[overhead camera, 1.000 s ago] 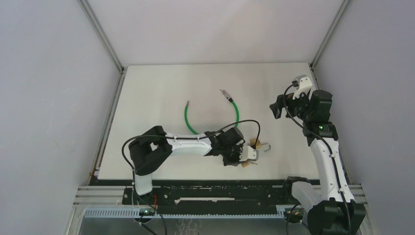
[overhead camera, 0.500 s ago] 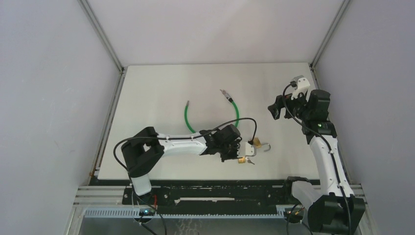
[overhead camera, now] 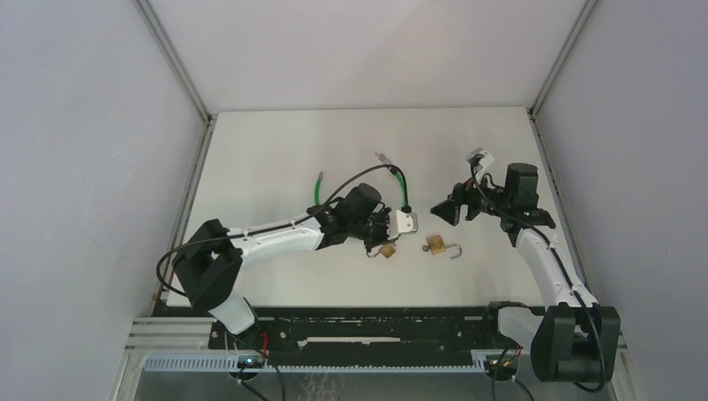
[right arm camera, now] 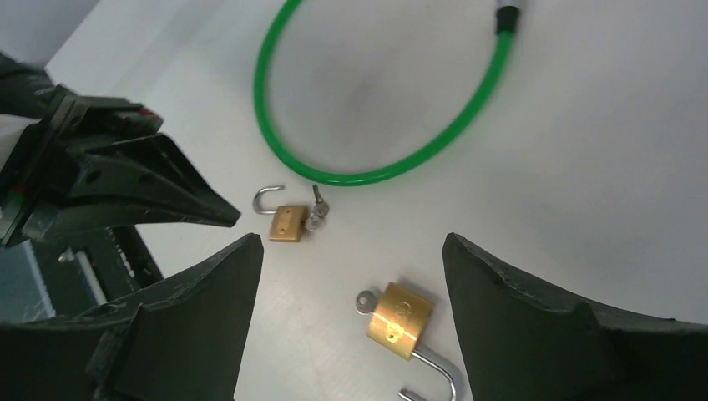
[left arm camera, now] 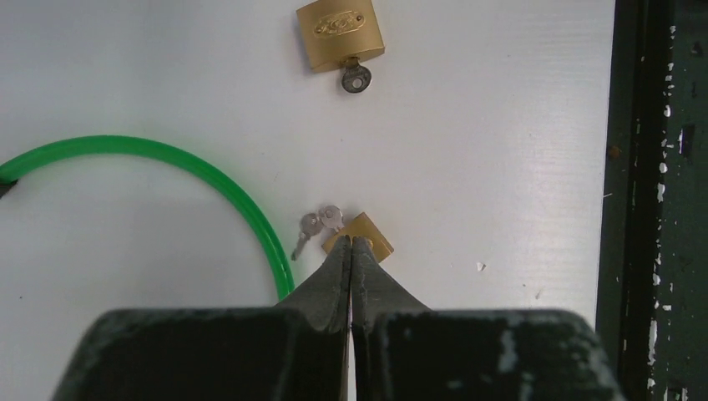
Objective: Lock with the key
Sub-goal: Adjust the lock at the center of the board, then pick up the lock from the center of the board.
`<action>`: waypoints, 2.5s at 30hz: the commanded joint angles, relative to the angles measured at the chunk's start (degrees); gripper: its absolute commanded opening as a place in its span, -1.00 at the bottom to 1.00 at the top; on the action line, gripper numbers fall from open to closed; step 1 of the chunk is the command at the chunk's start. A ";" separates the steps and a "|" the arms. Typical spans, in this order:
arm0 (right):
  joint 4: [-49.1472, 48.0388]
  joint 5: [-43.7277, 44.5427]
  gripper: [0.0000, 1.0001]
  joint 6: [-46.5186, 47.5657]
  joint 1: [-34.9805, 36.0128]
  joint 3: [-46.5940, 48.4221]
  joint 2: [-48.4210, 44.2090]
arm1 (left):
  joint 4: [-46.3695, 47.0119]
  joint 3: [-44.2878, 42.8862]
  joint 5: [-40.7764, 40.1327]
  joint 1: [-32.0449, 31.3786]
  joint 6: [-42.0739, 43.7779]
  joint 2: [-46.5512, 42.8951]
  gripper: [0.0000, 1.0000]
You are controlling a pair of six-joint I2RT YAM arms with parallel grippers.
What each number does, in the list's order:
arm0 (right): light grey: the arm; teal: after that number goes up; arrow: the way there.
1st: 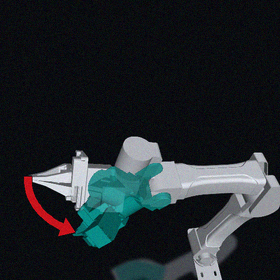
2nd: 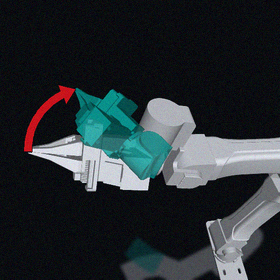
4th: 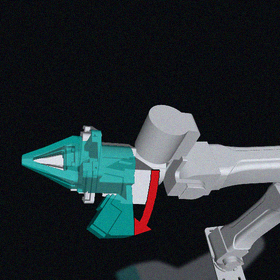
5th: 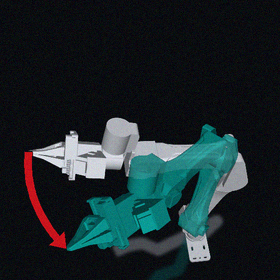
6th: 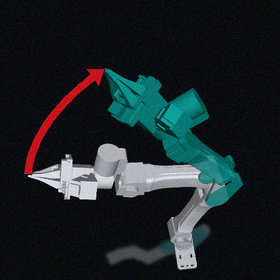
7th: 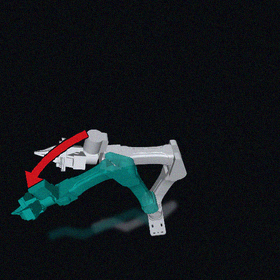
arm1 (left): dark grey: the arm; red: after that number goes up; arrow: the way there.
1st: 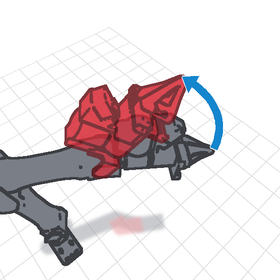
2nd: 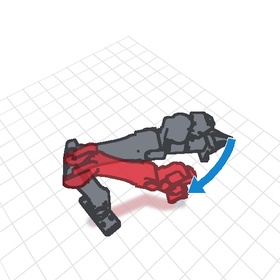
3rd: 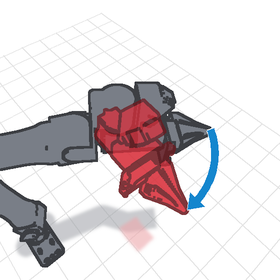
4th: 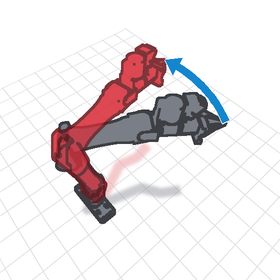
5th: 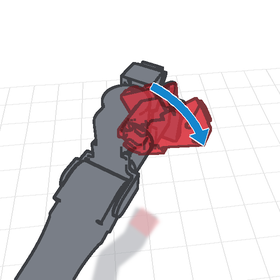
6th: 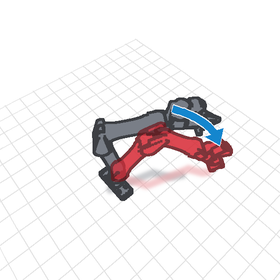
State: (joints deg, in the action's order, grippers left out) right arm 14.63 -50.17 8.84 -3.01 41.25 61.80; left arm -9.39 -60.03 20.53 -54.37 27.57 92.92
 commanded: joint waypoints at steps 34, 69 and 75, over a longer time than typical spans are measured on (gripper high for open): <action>19.98 14.52 0.87 51.11 36.91 14.85 24.71 | -13.13 15.19 11.87 35.57 -0.92 -33.37 0.84; 27.86 25.68 0.32 66.56 47.04 24.13 42.11 | -11.38 16.57 9.50 39.14 -0.80 -34.61 1.00; 28.37 26.23 0.28 67.48 46.86 24.14 42.90 | -11.22 17.20 10.49 39.13 -0.05 -34.99 1.00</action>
State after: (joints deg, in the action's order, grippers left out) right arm 42.04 -25.12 74.04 43.53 64.38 103.37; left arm -22.02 -44.64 30.13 -15.57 26.98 58.87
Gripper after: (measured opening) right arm 0.653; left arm 0.998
